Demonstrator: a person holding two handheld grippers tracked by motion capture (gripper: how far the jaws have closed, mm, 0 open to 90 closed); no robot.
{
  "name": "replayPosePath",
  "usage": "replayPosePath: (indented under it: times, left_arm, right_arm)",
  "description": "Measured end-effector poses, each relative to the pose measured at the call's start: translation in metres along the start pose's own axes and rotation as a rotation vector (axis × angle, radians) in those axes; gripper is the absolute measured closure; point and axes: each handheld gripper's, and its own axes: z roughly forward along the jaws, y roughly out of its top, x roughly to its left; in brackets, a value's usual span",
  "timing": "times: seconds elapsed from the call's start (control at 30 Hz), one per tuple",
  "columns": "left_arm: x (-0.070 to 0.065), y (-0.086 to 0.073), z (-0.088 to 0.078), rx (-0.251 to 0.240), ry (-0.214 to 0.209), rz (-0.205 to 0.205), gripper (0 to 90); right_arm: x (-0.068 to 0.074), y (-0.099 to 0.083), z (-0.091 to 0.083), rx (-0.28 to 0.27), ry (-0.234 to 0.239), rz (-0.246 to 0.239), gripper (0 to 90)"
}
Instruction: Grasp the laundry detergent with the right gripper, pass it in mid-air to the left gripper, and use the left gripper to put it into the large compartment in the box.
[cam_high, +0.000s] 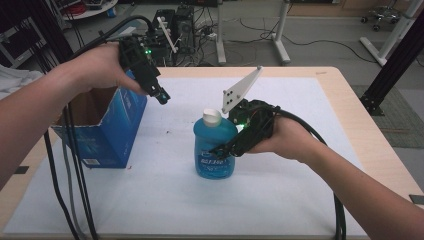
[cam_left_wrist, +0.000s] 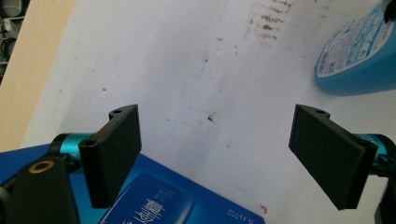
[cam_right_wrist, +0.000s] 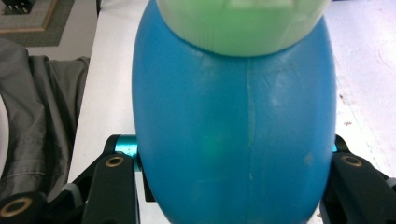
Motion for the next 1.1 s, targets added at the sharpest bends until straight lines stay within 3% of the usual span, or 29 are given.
replayPosePath:
  times: [0.23,0.43,0.77,1.1]
  left_arm:
    - [-0.004,0.002,-0.007,-0.033,-0.035,0.041,17.1]
    - [-0.012,0.011,-0.023,-0.073,-0.086,0.113,17.1]
    - [-0.032,0.033,-0.05,-0.093,-0.152,0.239,17.1]
    - [-0.045,0.052,-0.059,-0.096,-0.195,0.29,17.1]
  right_arm:
    - [-0.008,0.0,-0.005,-0.02,0.02,0.035,44.9]
    - [-0.017,0.008,-0.018,-0.026,0.025,0.046,45.0]
    - [-0.03,0.033,-0.036,0.004,0.027,0.016,45.2]
    - [-0.032,0.06,-0.042,0.034,0.033,-0.031,45.2]
